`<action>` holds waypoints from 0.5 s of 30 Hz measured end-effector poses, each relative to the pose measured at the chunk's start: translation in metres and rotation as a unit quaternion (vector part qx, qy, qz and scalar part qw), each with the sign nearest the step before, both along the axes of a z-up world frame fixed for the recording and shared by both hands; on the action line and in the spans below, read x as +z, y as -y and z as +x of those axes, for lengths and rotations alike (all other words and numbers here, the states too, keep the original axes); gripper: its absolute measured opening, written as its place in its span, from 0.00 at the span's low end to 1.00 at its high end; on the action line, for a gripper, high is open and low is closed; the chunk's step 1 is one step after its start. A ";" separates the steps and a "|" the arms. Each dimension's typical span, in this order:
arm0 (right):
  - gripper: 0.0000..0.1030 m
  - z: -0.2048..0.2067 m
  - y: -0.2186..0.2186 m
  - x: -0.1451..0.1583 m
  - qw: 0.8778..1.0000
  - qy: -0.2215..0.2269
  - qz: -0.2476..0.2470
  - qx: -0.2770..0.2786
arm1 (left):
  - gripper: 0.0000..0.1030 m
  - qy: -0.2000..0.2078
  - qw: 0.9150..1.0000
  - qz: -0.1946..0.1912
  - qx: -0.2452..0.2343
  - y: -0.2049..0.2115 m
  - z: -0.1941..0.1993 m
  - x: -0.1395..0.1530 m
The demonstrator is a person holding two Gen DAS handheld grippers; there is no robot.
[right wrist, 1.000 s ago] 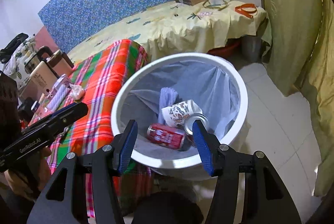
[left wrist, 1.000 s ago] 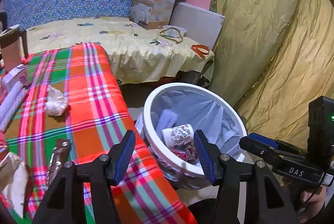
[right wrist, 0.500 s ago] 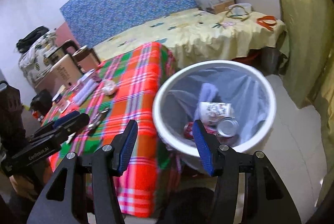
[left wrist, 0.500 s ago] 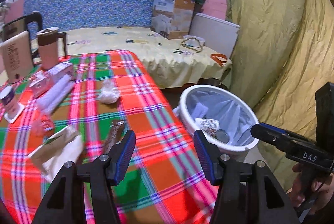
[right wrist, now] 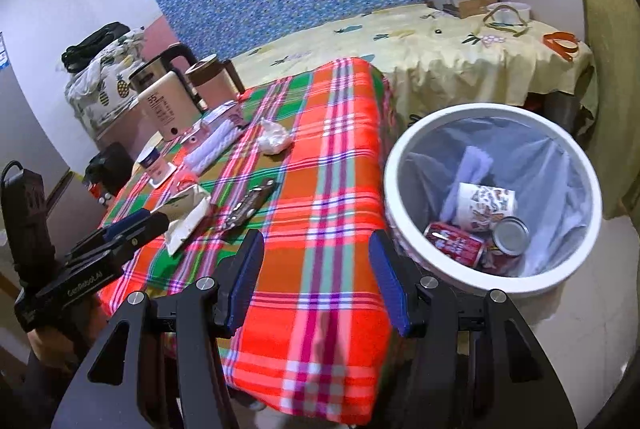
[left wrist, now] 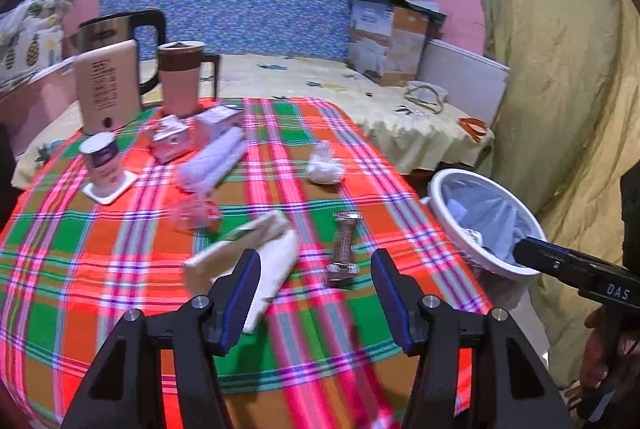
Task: Collect trash
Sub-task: 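Grasp the white paper bag with the left gripper while the right grasps the brown wrapper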
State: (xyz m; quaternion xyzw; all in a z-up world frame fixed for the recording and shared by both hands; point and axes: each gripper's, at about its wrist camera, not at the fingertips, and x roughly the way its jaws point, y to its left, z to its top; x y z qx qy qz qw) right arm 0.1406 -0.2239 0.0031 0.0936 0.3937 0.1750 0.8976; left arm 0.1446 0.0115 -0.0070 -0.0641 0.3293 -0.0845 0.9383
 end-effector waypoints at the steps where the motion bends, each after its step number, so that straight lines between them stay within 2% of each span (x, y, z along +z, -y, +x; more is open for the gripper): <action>1: 0.55 0.001 -0.002 -0.001 1.000 -0.002 0.000 0.003 | 0.56 0.001 1.000 0.001 0.004 -0.004 0.001 0.000; 8: 0.55 0.007 -0.020 -0.003 1.000 -0.011 -0.002 0.020 | 0.56 -0.001 0.999 0.012 0.032 -0.033 0.013 -0.010; 15: 0.55 0.017 -0.039 -0.013 0.999 -0.028 -0.008 0.036 | 0.56 -0.040 0.998 0.014 0.044 -0.051 0.042 -0.040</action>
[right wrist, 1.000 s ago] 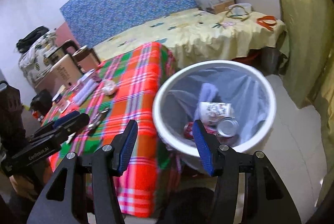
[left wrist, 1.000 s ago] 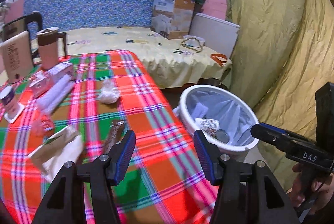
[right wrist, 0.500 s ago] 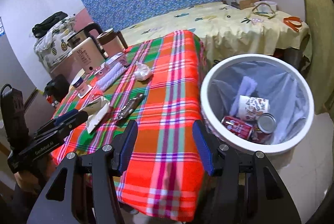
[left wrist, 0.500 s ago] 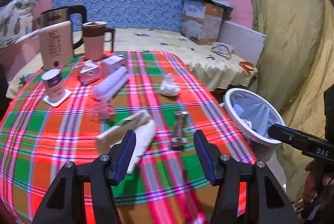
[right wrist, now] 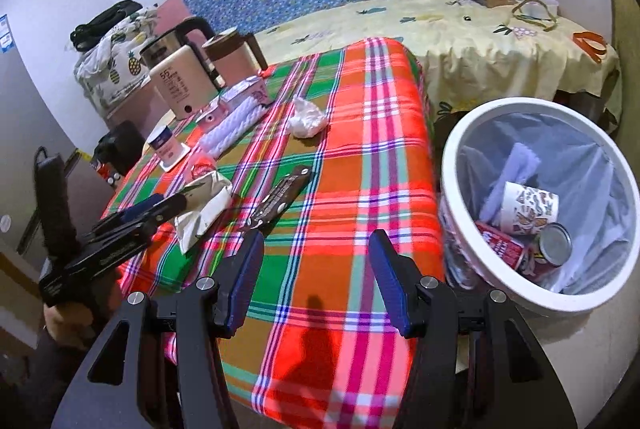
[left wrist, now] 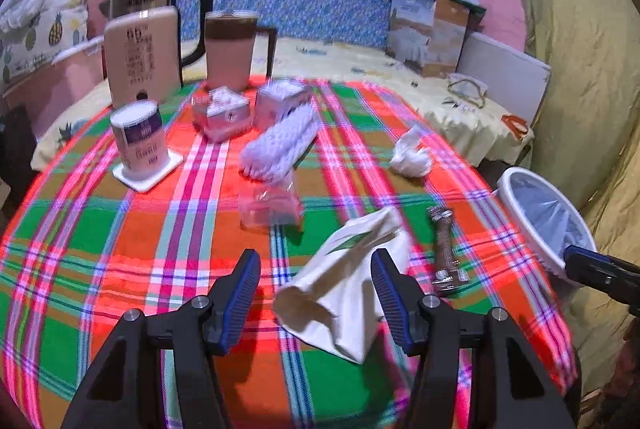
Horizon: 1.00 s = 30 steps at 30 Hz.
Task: Collect trash
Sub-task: 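Grasp the white paper bag with the left gripper while the right grasps the brown wrapper, then carry the paper bag and brown wrapper over the bin and open both grippers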
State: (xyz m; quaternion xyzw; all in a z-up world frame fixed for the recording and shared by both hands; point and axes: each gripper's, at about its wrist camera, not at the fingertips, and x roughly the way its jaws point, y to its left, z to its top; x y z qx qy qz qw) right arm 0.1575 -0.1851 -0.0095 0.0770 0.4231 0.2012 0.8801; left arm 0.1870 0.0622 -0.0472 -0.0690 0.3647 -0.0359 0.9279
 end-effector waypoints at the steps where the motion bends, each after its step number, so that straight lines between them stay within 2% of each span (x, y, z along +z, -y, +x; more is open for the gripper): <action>1: 0.55 0.002 -0.002 -0.001 1.000 -0.002 -0.001 0.002 | 0.54 -0.008 1.000 -0.004 -0.002 0.000 0.002 -0.005; 2: 0.55 0.004 -0.005 -0.003 1.000 -0.004 -0.003 0.004 | 0.50 -0.013 1.000 -0.005 -0.006 0.001 0.003 -0.008; 3: 0.55 0.006 -0.008 -0.004 1.000 -0.006 -0.004 0.006 | 0.39 -0.014 1.000 -0.007 -0.015 0.003 0.003 -0.011; 4: 0.55 0.007 -0.010 -0.005 1.000 -0.008 -0.005 0.007 | 0.35 -0.012 1.000 -0.009 -0.019 0.005 0.001 -0.012; 7: 0.55 0.015 -0.019 -0.010 1.000 -0.014 -0.008 0.013 | 0.29 -0.009 1.000 -0.019 -0.017 0.005 -0.002 -0.013; 13: 0.55 0.025 -0.043 -0.019 0.999 -0.024 -0.020 0.026 | 0.24 0.007 0.999 -0.029 0.015 -0.008 -0.011 -0.011; 19: 0.54 0.038 -0.071 -0.031 0.998 -0.032 -0.047 0.033 | 0.20 0.014 0.999 -0.040 0.024 -0.015 -0.015 -0.011; 20: 0.52 0.040 -0.074 -0.034 0.997 -0.036 -0.056 0.032 | 0.20 0.014 0.999 -0.040 0.023 -0.015 -0.014 -0.011; 21: 0.46 0.039 -0.077 -0.034 0.997 -0.025 -0.070 0.029 | 0.20 0.013 0.999 -0.039 0.023 -0.015 -0.014 -0.011; 22: 0.33 0.039 -0.080 -0.034 0.996 -0.020 -0.088 0.027 | 0.19 0.013 0.999 -0.040 0.022 -0.015 -0.014 -0.011; 25: 0.28 0.037 -0.076 -0.032 0.995 -0.019 -0.091 0.024 | 0.19 0.011 0.999 -0.042 0.020 -0.014 -0.015 -0.011; 30: 0.25 0.025 -0.063 -0.027 0.997 -0.017 -0.079 0.022 | 0.18 0.009 0.999 -0.046 0.013 -0.007 -0.020 -0.008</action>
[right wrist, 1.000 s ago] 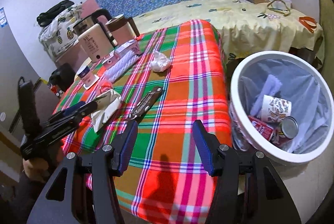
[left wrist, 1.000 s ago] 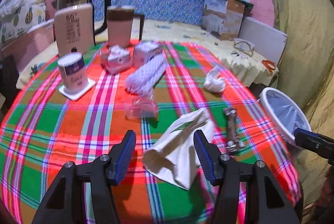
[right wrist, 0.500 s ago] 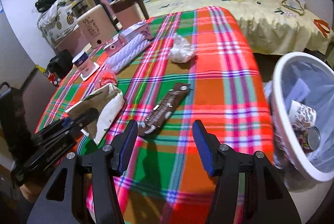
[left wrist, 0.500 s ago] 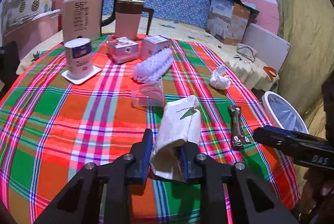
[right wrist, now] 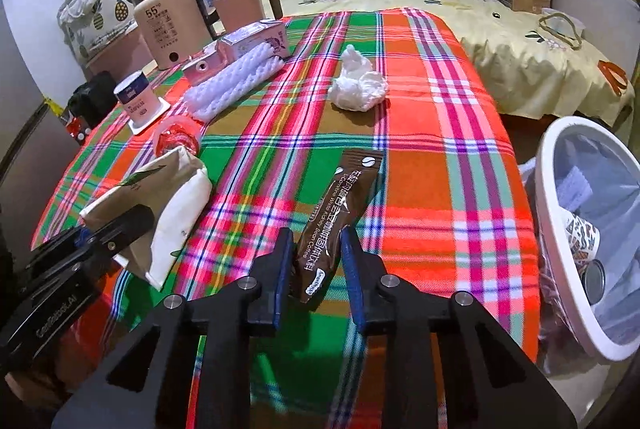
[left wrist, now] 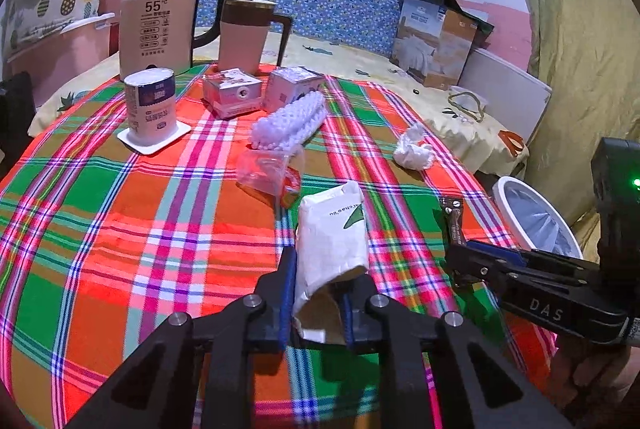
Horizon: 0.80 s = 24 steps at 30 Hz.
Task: Collect trash
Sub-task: 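Carry the paper bag and brown wrapper over the bin and open both grippers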
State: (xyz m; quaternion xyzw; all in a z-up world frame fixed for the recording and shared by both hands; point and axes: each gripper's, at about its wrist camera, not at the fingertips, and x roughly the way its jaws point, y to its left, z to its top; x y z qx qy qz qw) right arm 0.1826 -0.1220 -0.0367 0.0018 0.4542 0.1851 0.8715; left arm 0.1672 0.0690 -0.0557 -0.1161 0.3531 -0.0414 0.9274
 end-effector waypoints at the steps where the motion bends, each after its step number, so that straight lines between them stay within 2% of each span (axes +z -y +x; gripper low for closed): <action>1: 0.25 -0.004 0.005 0.002 1.000 0.002 0.004 -0.001 | 0.18 0.000 1.000 -0.002 -0.003 0.003 -0.002 0.001; 11: 0.25 -0.021 0.047 0.021 0.999 0.023 0.037 -0.024 | 0.18 0.007 0.999 -0.001 -0.033 0.039 -0.012 0.021; 24: 0.25 -0.035 0.121 0.036 0.993 0.052 0.047 -0.099 | 0.18 0.019 0.993 0.010 -0.113 0.126 -0.002 0.046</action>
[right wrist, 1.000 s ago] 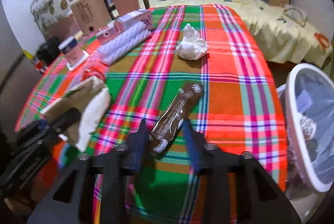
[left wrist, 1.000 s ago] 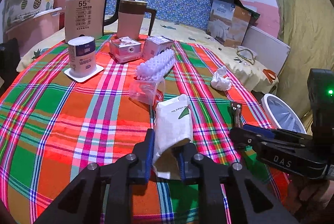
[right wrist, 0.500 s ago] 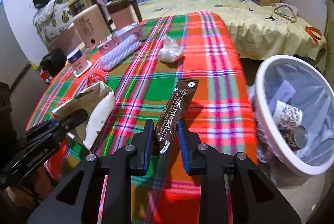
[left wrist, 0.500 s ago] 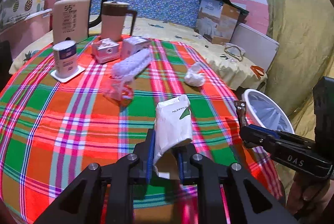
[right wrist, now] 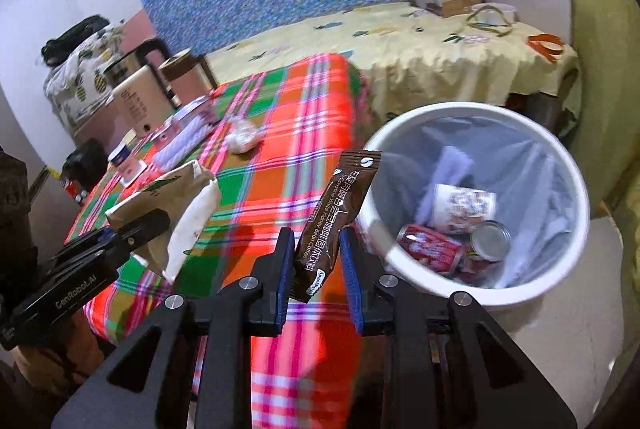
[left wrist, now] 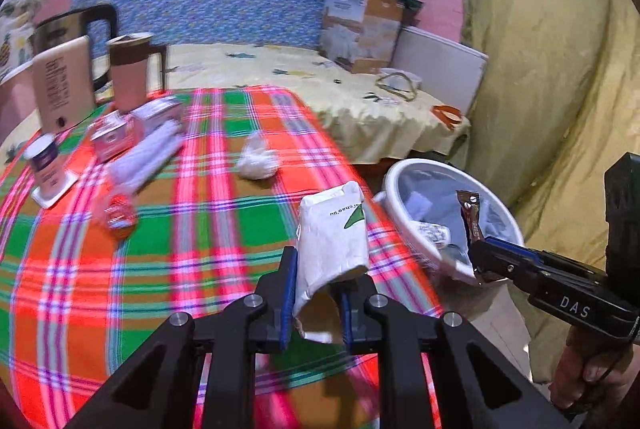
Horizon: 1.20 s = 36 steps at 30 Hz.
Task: Collect trash
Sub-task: 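Carry the paper bag and brown wrapper over the bin and open both grippers, then move both tools back over the table toward the yogurt cup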
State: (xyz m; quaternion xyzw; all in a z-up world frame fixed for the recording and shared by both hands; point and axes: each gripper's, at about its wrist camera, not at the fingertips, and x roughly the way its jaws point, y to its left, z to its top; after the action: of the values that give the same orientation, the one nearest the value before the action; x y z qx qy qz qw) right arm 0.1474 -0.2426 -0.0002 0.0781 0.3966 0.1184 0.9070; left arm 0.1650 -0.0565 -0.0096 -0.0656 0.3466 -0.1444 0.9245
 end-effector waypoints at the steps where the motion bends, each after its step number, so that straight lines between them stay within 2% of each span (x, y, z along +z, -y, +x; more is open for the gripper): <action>1: 0.25 -0.001 0.006 0.001 1.000 0.001 -0.001 -0.007 | 0.18 0.002 1.000 0.000 -0.008 0.008 0.001 0.002; 11: 0.25 0.004 0.047 -0.006 0.998 -0.009 -0.006 -0.065 | 0.18 0.002 0.998 -0.002 -0.065 0.067 0.021 0.007; 23: 0.28 0.011 0.070 -0.021 0.996 -0.036 -0.007 -0.080 | 0.21 -0.008 0.994 -0.003 -0.109 0.116 0.048 -0.001; 26: 0.37 0.007 0.077 -0.021 0.996 -0.033 -0.004 -0.083 | 0.26 -0.009 0.993 -0.006 -0.115 0.124 0.054 -0.005; 28: 0.41 0.005 0.079 -0.021 0.996 -0.032 -0.002 -0.085 | 0.39 -0.012 0.993 -0.015 -0.120 0.127 0.056 -0.006; 30: 0.41 0.003 0.083 -0.021 0.996 -0.031 0.001 -0.088 | 0.46 -0.012 0.992 -0.022 -0.120 0.127 0.057 -0.006; 36: 0.41 0.000 0.085 -0.017 0.995 -0.024 0.008 -0.093 | 0.46 -0.006 0.993 -0.029 -0.115 0.116 0.054 -0.002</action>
State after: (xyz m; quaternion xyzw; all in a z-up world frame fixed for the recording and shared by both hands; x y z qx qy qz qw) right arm 0.1476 -0.3277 -0.0176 0.1250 0.4082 0.0353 0.9036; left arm 0.2188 -0.1727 -0.0116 -0.0524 0.3535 -0.2594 0.8972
